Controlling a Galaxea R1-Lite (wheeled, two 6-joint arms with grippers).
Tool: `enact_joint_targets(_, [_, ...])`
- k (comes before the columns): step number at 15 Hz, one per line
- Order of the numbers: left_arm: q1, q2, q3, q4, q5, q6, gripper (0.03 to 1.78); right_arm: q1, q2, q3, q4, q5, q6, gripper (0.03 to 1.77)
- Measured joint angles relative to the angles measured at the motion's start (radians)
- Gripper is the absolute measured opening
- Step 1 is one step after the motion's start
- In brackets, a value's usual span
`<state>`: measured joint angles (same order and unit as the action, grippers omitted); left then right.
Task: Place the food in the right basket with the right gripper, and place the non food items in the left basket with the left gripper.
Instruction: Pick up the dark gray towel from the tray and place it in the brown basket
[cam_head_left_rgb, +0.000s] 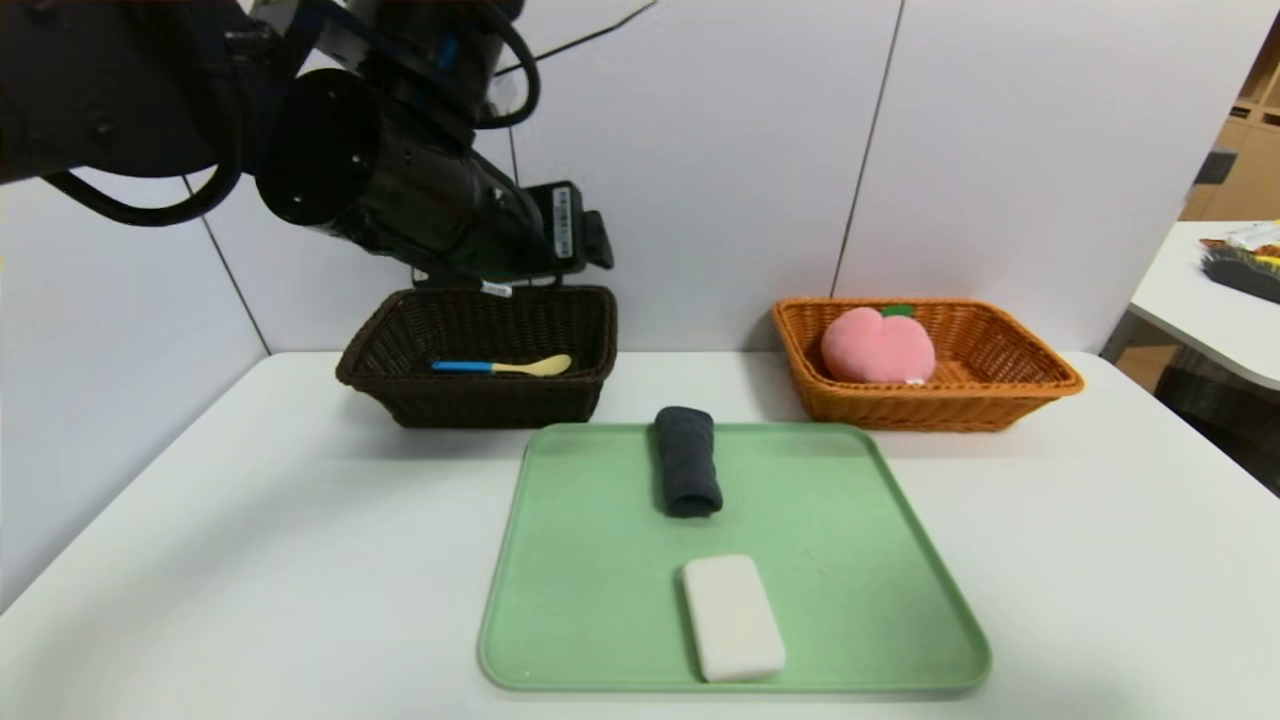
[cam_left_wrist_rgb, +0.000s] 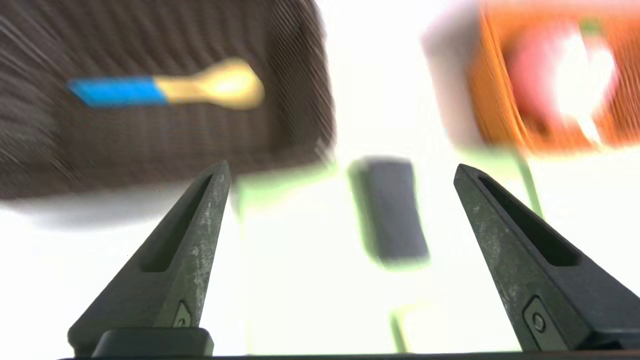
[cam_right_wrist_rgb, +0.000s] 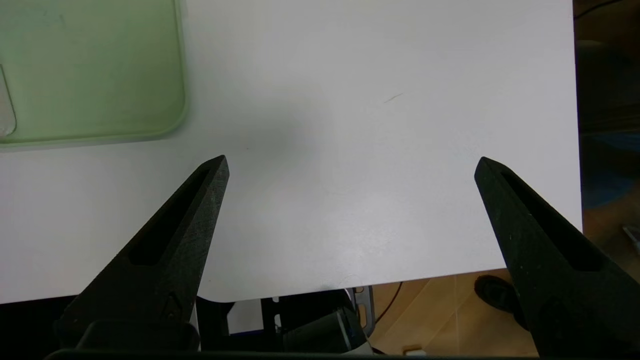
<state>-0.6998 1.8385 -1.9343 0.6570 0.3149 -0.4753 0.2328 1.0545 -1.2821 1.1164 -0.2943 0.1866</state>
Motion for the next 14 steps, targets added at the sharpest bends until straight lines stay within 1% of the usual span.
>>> enact_joint_targets(1, [-0.044,0.012,-0.008,0.026,0.020,-0.041,1.61,0.000,-0.007,0.003,0.000,0.000,0.000,1.70])
enact_joint_targets(3, [-0.114,0.051,-0.015,0.043,0.062,-0.129,1.63,0.000,-0.019,0.007,0.002,0.000,0.000,1.70])
enact_joint_targets(5, [-0.162,0.096,-0.016,0.049,0.093,-0.202,1.65,-0.001,-0.030,0.015,0.003,-0.001,0.000,1.70])
enact_joint_targets(6, [-0.178,0.119,-0.017,0.050,0.114,-0.217,1.66,-0.001,-0.037,0.021,0.003,-0.002,0.001,1.70])
enact_joint_targets(10, [-0.212,0.203,-0.017,0.049,0.167,-0.216,1.67,-0.005,-0.075,0.070,0.001,0.000,0.004,1.70])
enact_joint_targets(12, [-0.223,0.241,-0.018,0.044,0.175,-0.200,1.67,-0.006,-0.100,0.100,0.001,0.000,0.006,1.70])
enact_joint_targets(14, [-0.223,0.270,-0.018,0.033,0.169,-0.166,1.68,-0.009,-0.119,0.122,0.000,0.000,0.024,1.70])
